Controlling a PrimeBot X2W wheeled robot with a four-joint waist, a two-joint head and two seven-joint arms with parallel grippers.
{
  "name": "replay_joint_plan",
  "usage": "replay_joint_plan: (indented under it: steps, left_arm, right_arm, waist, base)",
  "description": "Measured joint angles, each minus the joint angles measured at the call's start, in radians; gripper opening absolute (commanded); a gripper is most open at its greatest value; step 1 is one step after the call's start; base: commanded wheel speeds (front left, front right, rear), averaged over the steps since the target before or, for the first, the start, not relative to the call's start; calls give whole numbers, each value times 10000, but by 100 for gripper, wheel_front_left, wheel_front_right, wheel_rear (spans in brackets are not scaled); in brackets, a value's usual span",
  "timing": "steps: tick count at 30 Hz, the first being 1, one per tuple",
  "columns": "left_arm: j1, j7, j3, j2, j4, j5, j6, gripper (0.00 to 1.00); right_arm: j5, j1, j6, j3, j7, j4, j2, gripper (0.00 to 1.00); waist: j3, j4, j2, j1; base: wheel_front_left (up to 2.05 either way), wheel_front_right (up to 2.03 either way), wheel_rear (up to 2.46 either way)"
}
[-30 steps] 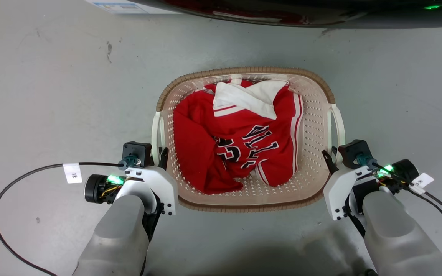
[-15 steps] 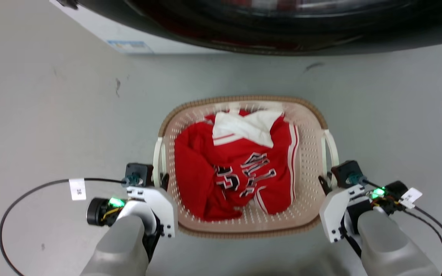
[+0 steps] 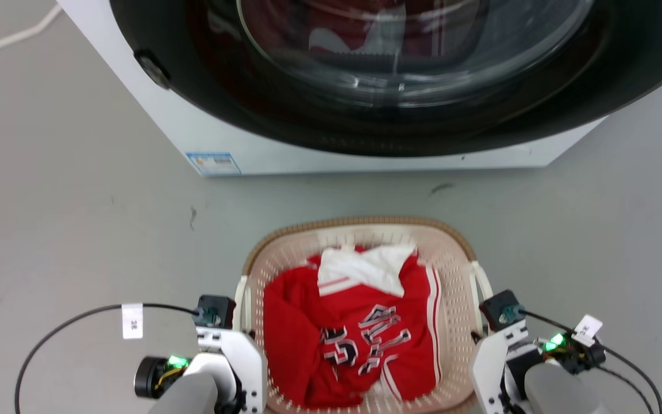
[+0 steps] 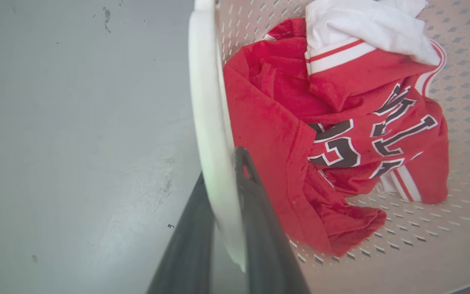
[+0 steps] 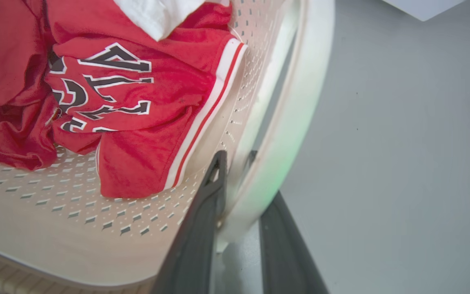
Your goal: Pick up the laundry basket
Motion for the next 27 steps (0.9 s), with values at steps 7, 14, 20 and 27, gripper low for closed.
replay_joint_plan:
  steps: [7, 14, 20, 27]
  left_arm:
    - [630, 589, -531, 23, 40, -564, 0, 0]
    - [1255, 1016, -859, 42, 67, -863, 0, 0]
    - [1695, 1390, -1135, 71, 82, -1135, 0, 0]
    - [1762, 1722, -1371, 100, 84, -1344, 0, 0]
  right_arm:
    - [1139, 584, -2, 1183, 746, -15, -25, 0]
    - [1799, 1197, -2, 1858, 1181, 0, -27, 0]
    - [2230, 1605, -2, 2297, 1528, 31, -27, 0]
    - [2506, 1680, -2, 2650, 1747, 65, -25, 0]
  waist:
    - [-1487, -81, 0, -1]
    - [-2620, -149, 1, -2]
    - [-3518, -185, 1, -1]
    - [-4170, -217, 1, -1]
  base:
    - [0, 0, 0]
    - [0, 0, 0]
    - [0, 0, 0]
    - [0, 0, 0]
